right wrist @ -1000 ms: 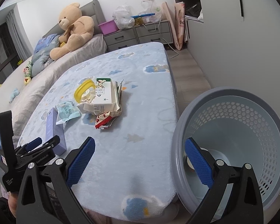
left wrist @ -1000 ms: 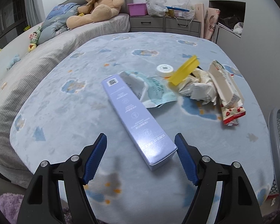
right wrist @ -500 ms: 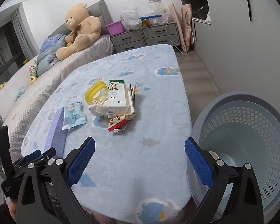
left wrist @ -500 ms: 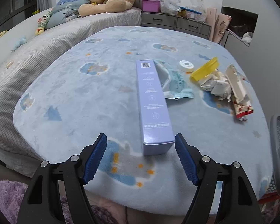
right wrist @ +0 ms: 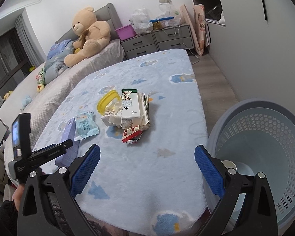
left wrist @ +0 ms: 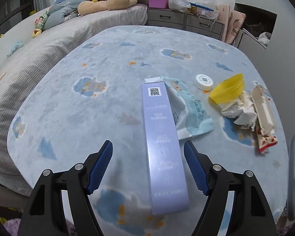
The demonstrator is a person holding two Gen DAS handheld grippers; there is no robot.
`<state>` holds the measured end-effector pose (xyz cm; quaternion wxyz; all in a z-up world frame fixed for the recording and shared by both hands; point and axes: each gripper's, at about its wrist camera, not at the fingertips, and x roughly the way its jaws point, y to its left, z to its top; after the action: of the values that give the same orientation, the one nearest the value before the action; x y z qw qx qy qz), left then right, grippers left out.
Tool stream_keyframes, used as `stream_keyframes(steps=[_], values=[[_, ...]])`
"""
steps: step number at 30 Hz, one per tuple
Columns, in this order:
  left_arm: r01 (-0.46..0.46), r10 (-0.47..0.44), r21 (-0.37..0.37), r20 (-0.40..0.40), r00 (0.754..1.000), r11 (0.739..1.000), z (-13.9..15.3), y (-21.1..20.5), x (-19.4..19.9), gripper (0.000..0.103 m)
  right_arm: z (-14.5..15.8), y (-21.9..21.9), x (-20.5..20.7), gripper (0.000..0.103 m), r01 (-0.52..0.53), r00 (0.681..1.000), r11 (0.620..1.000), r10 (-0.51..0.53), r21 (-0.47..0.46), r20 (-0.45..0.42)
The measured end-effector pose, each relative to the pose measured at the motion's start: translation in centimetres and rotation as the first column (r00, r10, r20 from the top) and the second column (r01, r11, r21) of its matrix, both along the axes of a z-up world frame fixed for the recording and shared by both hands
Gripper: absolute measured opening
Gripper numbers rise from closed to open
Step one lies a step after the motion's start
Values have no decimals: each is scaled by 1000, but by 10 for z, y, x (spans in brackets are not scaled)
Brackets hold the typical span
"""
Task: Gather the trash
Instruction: 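Grasp the lavender box lengthwise with the left gripper, then lower the right gripper onto the white milk carton and close on it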
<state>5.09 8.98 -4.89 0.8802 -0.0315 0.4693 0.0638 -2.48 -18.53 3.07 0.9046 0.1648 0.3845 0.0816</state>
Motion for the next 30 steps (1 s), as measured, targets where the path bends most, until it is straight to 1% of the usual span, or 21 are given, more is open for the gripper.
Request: stream_keyframes(steps=[3,5,6,7,8,10,11,16,19,23,26,30], values=[[-2,2,-6,-22,1000,1000,-8,1,8,71,2,-1,-2,95,-2,1000,1000,2,4,4],[3,-3,-10,-31,1000,1000,-12,0,11,68,2,-2,-2,95,-2,1000,1000,2,4,5],[6,-6,-8,-37,999,1000,-14,-1,12,62,2,-2,-2,95,-2,1000,1000,2,5,5],[10,-10,-8,-41,999,1000,-16,-2,13,52,2,-2,-2,95,-1,1000,1000,1,5,4],[14,-15,-10,-48,999,1000,-18,-2,14,49,2,-2,-3,95,0,1000,1000,0,6,4],[16,-17,-18,-56,998,1000,-20,-2,14,33,3,-3,-4,95,0,1000,1000,0,6,4],[17,-18,-22,-56,998,1000,-20,-1,13,31,3,-3,-3,95,-1,1000,1000,1,4,4],[7,-9,-40,-42,999,999,-16,4,0,31,3,-4,-4,95,1,1000,1000,-1,1,1],[3,-3,-39,-11,1000,999,-7,7,-11,31,4,-4,-5,95,3,1000,1000,-3,-3,1],[13,-12,-21,53,999,1000,16,4,-20,31,4,-2,-4,95,3,1000,1000,-3,-14,7],[36,-35,-11,99,994,999,34,-4,-22,31,5,2,5,95,-6,1000,1000,6,-28,7],[84,-80,-24,134,988,996,55,-14,-17,31,11,3,20,95,-26,1000,1000,26,-18,12]])
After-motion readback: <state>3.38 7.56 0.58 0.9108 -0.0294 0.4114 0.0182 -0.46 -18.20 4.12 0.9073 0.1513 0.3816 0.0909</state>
